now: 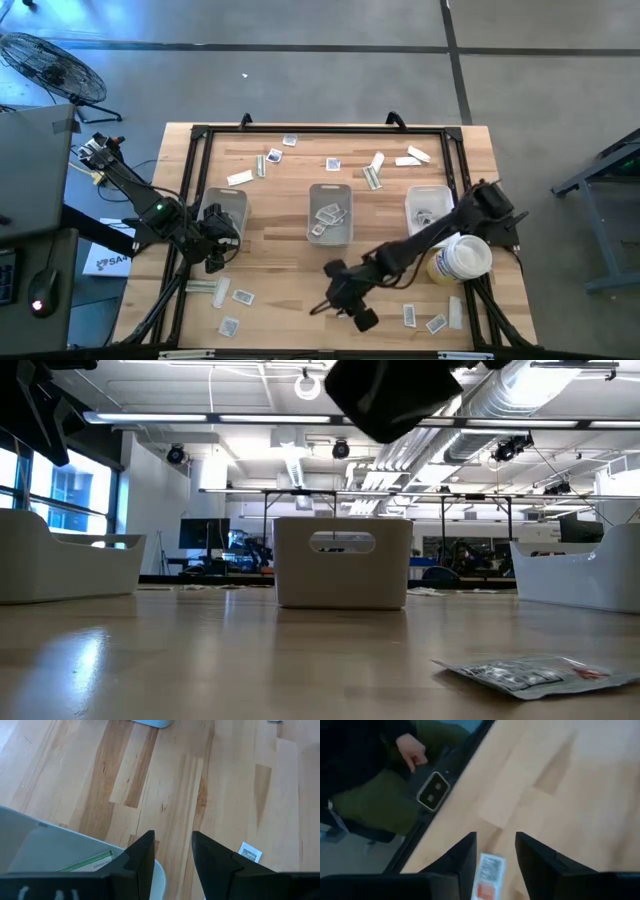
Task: Pick & Place First Aid Supplies
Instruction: Put the ointment pack into the right gray bin
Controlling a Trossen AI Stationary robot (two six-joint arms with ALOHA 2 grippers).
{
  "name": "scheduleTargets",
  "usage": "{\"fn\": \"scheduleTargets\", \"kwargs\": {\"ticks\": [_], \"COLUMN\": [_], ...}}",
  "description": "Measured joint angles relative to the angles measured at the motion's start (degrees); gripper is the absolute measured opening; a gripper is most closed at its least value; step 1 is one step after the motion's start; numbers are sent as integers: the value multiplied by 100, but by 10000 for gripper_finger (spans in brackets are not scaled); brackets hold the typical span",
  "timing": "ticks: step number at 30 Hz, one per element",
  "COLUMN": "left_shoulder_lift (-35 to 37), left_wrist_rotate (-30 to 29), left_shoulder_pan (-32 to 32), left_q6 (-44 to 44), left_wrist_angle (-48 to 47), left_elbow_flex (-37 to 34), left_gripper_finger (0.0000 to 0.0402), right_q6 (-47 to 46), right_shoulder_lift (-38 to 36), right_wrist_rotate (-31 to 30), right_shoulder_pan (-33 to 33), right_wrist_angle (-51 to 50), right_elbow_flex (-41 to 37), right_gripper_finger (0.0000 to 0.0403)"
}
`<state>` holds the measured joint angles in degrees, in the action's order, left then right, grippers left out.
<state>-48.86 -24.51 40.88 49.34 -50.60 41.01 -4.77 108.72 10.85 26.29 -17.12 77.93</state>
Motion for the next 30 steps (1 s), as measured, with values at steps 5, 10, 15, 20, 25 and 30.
{"fn": "scheduleTargets", "kwargs": {"ticks": [5,10,15,20,25,30], "left_shoulder_lift": [0,0,0,-1,0,-2], "left_wrist_rotate": [1,2,4,7,7,9], "left_shoulder_pan": [0,0,0,0,0,0], "left_q6": [1,2,2,1,1,2], "left_wrist_angle": [-1,-3,-3,-3,-3,4], "left_elbow_flex": [0,0,0,0,0,0], "left_gripper_finger": [128,128,128,128,128,128], "right_q6": [278,763,964,1107,1521,1722], "right_shoulder_lift": [384,695,1048,1106,1142,1237], "right_wrist_rotate": [353,619,608,579,919,1491], "right_shoulder_pan": [86,82,69,30,-198,-450], "right_wrist_angle": [220,442,625,600,607,539], "right_elbow_flex": [0,0,0,0,1,0], "right_gripper_finger": [144,144,140,140,140,140]}}
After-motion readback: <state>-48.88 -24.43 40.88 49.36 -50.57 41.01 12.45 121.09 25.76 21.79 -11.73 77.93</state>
